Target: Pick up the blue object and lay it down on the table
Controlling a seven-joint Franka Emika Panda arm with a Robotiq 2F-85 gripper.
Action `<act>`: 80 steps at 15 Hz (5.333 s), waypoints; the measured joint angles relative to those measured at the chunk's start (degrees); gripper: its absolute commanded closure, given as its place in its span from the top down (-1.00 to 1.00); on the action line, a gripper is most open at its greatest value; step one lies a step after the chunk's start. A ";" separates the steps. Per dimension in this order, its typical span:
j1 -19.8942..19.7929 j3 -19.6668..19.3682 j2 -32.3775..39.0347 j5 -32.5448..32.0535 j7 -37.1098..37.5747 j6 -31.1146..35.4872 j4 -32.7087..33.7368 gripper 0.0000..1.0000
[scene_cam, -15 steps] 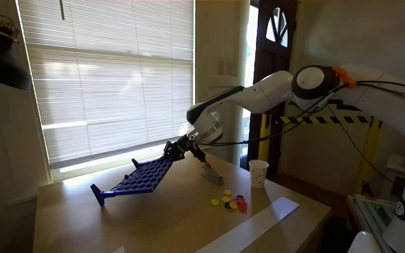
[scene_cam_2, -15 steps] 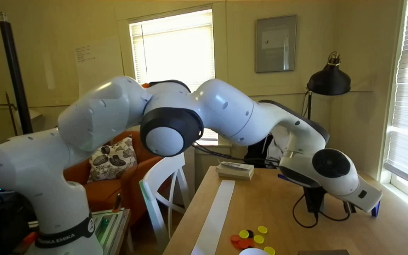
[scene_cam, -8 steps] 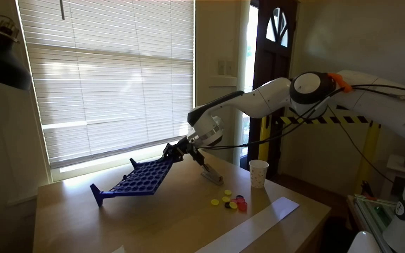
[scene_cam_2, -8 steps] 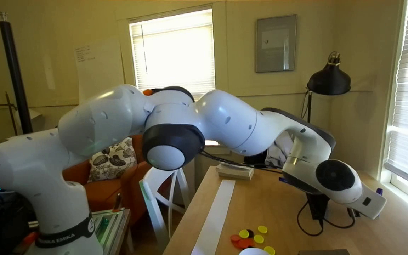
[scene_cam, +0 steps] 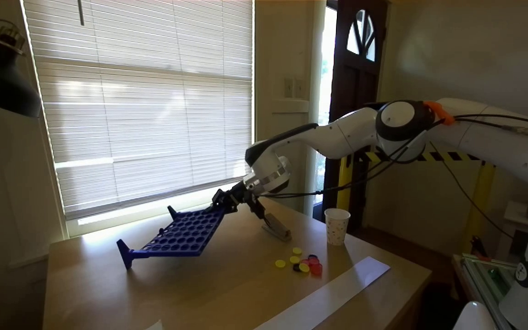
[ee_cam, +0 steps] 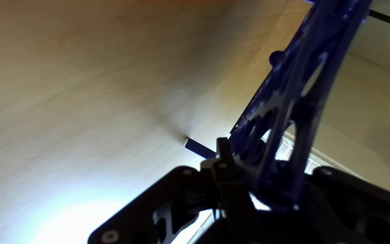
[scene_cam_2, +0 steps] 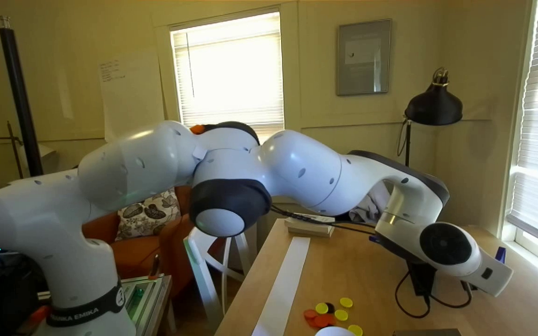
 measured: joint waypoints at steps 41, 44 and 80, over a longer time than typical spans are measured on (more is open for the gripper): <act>20.39 -19.97 1.12 3.82 -14.78 23.39 1.51 1.00; 21.76 -21.32 -0.92 3.99 -14.85 25.36 -0.85 1.00; 34.81 -39.55 -43.36 -42.09 40.70 5.72 -46.75 1.00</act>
